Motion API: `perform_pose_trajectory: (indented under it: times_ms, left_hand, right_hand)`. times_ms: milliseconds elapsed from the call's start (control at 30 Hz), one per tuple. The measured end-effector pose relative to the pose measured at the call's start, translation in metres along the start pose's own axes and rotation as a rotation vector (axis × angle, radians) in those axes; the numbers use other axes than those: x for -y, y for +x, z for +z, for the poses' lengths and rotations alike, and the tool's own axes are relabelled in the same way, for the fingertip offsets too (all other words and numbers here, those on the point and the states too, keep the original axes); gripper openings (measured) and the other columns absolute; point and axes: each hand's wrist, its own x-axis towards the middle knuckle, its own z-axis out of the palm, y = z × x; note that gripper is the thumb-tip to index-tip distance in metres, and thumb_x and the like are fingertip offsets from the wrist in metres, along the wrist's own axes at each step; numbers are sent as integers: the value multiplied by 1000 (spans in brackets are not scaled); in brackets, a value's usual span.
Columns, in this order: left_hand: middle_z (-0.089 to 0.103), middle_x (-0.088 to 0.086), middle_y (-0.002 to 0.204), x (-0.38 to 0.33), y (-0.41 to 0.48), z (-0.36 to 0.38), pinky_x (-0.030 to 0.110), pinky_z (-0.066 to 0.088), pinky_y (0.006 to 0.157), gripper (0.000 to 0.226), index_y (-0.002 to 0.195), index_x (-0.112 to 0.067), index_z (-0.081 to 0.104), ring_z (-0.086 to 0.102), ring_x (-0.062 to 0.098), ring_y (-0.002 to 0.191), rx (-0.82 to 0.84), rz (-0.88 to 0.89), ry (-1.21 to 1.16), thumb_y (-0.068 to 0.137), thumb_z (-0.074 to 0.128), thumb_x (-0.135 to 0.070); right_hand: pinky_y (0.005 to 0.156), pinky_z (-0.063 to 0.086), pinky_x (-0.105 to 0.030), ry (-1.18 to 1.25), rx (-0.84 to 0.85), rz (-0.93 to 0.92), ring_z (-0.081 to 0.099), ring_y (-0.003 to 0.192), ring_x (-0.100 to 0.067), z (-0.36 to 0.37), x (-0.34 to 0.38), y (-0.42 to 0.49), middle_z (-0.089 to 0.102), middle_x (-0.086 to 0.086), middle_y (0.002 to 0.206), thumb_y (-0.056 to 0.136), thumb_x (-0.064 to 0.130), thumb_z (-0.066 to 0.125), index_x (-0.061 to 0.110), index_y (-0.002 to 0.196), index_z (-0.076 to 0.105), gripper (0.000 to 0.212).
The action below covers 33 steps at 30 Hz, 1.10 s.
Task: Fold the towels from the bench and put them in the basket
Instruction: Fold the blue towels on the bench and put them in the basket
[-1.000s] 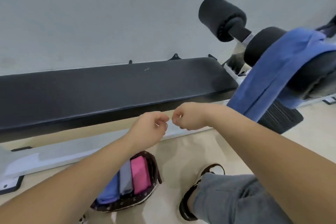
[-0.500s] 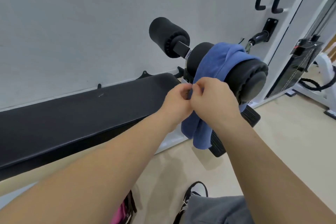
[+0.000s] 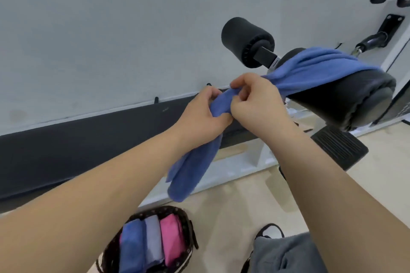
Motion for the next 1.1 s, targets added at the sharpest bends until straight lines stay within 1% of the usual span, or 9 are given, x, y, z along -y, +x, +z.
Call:
perform_pose_trajectory:
  times_ms: [100,200,333,467,567,733,867,967,1100]
  left_hand:
    - [69,-6,83,21,-22,-51,14,47,59,24,103,-24,56,61,5,70,-52,5,80,90,75,-34]
    - [73,-9,87,44,-39,-92,12,48,63,7,97,-27,66,65,1,78,-13,-27,156,96,67,-34]
    - [72,-10,87,77,-53,-122,13,49,66,12,94,-27,68,65,3,80,-13,-59,244,101,61,-34]
    - [60,-5,72,103,-58,-139,26,42,62,28,84,-21,60,49,9,63,84,-91,374,104,52,-39]
    - [56,-8,69,106,-61,-148,25,37,57,19,82,-22,55,47,8,62,35,-51,441,100,54,-26]
    - [54,-5,62,102,-61,-161,28,35,52,22,67,-21,53,46,13,59,3,-111,513,77,52,-2]
    - [55,1,64,105,-57,-171,27,36,53,15,67,-15,53,47,19,59,141,-278,552,72,50,-1]
    - [57,4,68,113,-64,-179,30,39,55,15,72,-12,57,49,22,62,227,-347,588,69,47,-2]
    - [65,-1,75,120,-76,-206,33,50,59,25,67,-21,60,60,24,71,68,-384,770,65,45,-1]
  right_hand:
    - [80,51,-39,-332,29,-256,55,103,-24,28,24,-1,56,-2,114,82,19,63,26,117,72,36]
    - [91,47,-44,-494,181,-373,53,114,-29,59,39,1,62,0,120,84,36,64,33,113,75,32]
    - [72,54,-39,-286,531,-252,64,81,-16,103,43,4,71,6,84,95,26,59,26,93,71,12]
    - [65,50,-31,-208,527,-268,62,72,-12,125,44,8,70,7,76,99,22,54,26,88,71,20]
    - [57,42,-19,-65,547,-204,53,58,-3,137,54,3,62,14,62,101,25,57,24,83,69,21]
    - [70,48,-29,125,716,-79,58,72,-11,151,70,-15,73,-10,81,101,30,61,13,90,73,24]
    - [71,48,-32,274,756,136,58,75,-16,146,73,-15,64,-8,83,101,32,63,-5,97,65,37]
    - [63,48,-27,365,796,255,59,72,-17,136,74,-14,64,-6,82,100,31,66,-2,92,65,34]
    - [62,47,-26,26,789,79,58,68,-12,129,68,-17,69,-5,77,88,13,60,8,86,71,12]
